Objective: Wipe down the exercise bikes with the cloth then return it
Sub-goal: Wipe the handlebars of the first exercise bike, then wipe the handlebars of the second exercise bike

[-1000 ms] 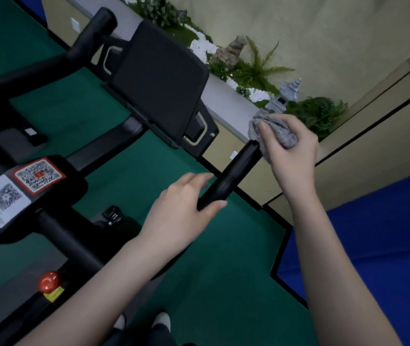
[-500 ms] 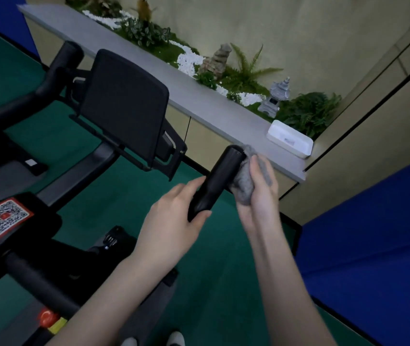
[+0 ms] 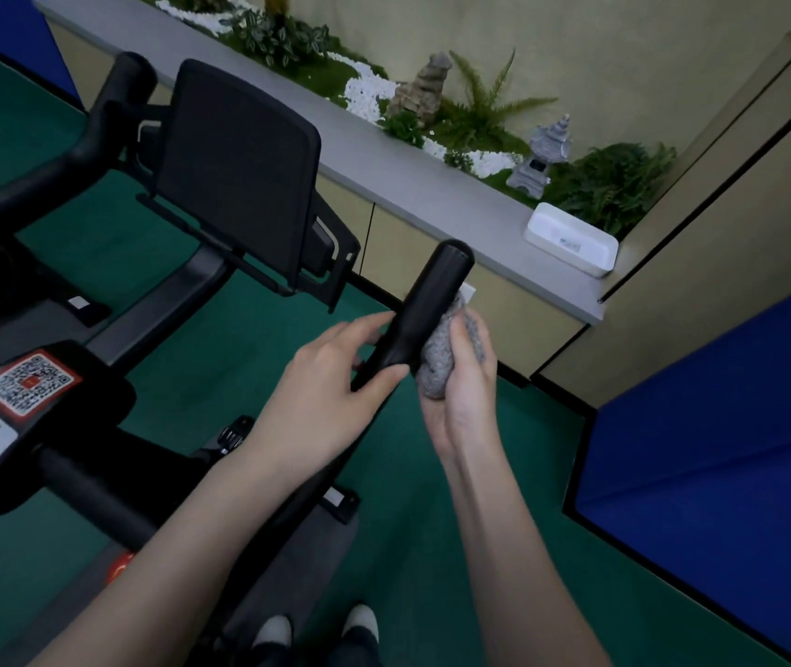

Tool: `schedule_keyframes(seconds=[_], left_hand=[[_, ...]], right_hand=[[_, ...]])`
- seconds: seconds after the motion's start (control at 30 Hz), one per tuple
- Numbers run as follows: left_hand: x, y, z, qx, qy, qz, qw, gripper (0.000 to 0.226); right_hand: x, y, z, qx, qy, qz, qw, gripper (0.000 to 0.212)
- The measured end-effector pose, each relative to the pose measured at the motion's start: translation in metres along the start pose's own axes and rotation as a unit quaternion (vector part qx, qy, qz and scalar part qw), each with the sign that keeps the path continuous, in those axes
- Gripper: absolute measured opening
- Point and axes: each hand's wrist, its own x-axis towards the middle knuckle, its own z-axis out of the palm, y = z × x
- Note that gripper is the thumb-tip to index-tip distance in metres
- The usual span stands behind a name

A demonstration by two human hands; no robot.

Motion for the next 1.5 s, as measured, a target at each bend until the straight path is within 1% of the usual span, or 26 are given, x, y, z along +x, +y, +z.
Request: schedule_keyframes(seconds=[0.13, 0.23, 0.3, 0.37, 0.43, 0.53, 0.63, 0.8, 0.97, 1.2, 1.37, 1.5], left_hand=[[-0.005, -0.001, -0.006, 0.002, -0.006, 0.003, 1.000, 0.049], [-0.010, -0.004, -0.013, 0.006, -0.010, 0.014, 1.000, 0.045], [-0.013, -0.007, -0.018, 0.017, -0.013, 0.028, 0.999, 0.044], [-0.015, -0.009, -0.022, 0.030, -0.017, 0.044, 0.998, 0.043], [-0.017, -0.010, -0.025, 0.047, -0.018, 0.065, 0.997, 0.043], [-0.023, -0.006, -0.028, 0.075, -0.011, 0.102, 0.992, 0.042], [-0.028, 0.004, -0.026, 0.099, -0.007, 0.138, 0.985, 0.041], [-0.035, 0.029, -0.007, 0.125, -0.017, 0.189, 0.974, 0.037], [-0.042, 0.056, 0.039, 0.137, -0.051, 0.213, 0.966, 0.031], [-0.067, 0.096, 0.149, 0.192, -0.155, 0.247, 0.937, 0.037], [-0.088, 0.114, 0.230, 0.227, -0.202, 0.247, 0.920, 0.039], [-0.099, 0.119, 0.273, 0.254, -0.250, 0.230, 0.906, 0.042]], right_hand=[[-0.013, 0.008, -0.002, -0.042, 0.009, -0.012, 0.999, 0.011], [-0.026, 0.016, -0.008, -0.117, 0.025, -0.029, 0.992, 0.010], [-0.037, 0.016, -0.015, -0.198, 0.027, -0.051, 0.979, 0.010], [-0.046, 0.012, -0.022, -0.280, 0.031, -0.079, 0.956, 0.009], [-0.054, 0.006, -0.029, -0.333, 0.047, -0.107, 0.936, 0.008], [-0.066, -0.003, -0.040, -0.372, 0.081, -0.129, 0.916, 0.012], [-0.077, -0.012, -0.050, -0.414, 0.087, -0.128, 0.897, 0.011], [-0.093, -0.027, -0.078, -0.435, 0.107, -0.144, 0.882, 0.009], [-0.117, -0.056, -0.133, -0.445, 0.135, -0.151, 0.872, 0.001], [-0.165, -0.114, -0.236, -0.455, 0.201, -0.169, 0.851, 0.002], [-0.197, -0.149, -0.302, -0.446, 0.241, -0.165, 0.846, 0.005], [-0.217, -0.165, -0.341, -0.444, 0.262, -0.157, 0.843, 0.005]])
